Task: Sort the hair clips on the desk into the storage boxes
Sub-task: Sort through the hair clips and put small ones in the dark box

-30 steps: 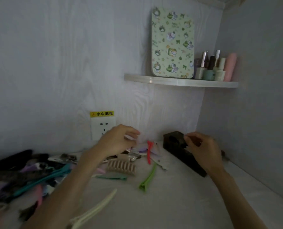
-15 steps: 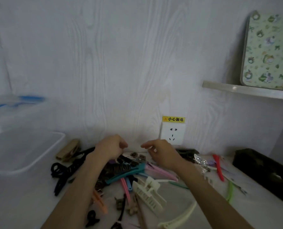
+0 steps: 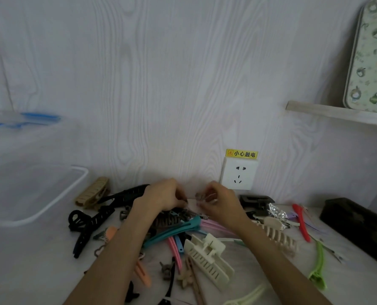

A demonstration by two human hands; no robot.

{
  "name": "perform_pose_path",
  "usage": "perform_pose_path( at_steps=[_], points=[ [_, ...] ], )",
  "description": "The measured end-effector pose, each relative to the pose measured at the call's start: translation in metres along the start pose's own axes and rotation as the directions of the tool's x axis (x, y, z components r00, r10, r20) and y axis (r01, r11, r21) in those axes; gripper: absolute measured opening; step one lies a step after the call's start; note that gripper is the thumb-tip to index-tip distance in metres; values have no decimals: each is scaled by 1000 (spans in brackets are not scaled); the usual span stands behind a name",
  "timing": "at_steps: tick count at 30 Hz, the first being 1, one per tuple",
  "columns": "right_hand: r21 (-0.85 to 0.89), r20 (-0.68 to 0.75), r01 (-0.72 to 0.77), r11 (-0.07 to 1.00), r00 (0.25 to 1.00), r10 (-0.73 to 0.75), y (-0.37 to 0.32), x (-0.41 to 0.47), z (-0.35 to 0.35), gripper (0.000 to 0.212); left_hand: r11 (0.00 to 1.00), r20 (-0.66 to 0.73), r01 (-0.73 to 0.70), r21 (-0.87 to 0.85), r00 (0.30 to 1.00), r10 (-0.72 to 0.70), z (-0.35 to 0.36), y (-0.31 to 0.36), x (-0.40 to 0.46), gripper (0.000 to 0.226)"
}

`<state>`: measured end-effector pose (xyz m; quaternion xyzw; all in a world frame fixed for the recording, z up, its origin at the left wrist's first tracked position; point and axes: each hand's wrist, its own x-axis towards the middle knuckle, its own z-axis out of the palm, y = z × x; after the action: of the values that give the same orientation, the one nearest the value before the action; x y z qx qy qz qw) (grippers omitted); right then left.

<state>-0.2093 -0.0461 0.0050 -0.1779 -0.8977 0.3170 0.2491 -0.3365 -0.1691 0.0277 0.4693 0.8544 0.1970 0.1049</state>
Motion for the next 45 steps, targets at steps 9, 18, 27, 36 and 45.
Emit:
perform_pose_path(
  at_steps=[9,18,27,36,45],
  points=[
    [381,191,-108,918,981,36,-27,-7,-19,39,996,224,37,-85,975,-17,-48,-11,-19,27],
    [-443,462,251,861,887,-21,-50,10,-11,38,992,295,118,48,947,-127,-42,-8,-14,33],
    [-223,426,155,962,903,-46,-42,8,-9,23,989,221,145,7,965,-143,-39,-12,-13,33],
    [466,102,-140,873,989,105,1,-37,-75,21,993,-204,-41,-108,979,18,-47,42,-25,28],
    [117,-439,-32,993,895,80,76,-107,-183,26,898,-281,-298,-323,937,210,43,187,-8,30]
  ],
)
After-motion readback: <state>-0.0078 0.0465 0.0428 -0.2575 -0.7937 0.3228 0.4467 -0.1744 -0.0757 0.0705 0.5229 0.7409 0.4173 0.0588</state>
